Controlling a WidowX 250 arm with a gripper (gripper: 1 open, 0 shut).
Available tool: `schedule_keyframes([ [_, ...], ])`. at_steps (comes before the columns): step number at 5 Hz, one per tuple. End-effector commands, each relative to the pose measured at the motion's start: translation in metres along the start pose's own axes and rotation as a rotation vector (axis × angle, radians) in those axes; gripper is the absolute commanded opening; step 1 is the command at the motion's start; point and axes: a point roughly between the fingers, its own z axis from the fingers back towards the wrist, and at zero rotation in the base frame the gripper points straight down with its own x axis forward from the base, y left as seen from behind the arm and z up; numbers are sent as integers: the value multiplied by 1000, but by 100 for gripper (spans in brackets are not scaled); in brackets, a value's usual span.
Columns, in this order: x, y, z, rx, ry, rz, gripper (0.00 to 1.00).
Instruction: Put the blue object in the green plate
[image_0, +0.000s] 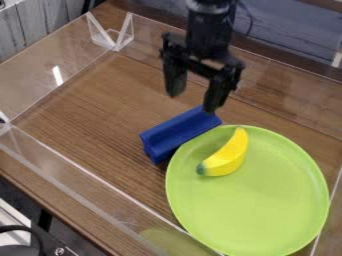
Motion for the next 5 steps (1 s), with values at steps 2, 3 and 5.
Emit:
schedule_keyframes([
  [2, -3, -1, -1, 15, -73, -105, 100],
  [3, -3, -1, -7, 13, -66, -136, 100],
  [5, -3, 0, -17, 6, -54, -196, 100],
])
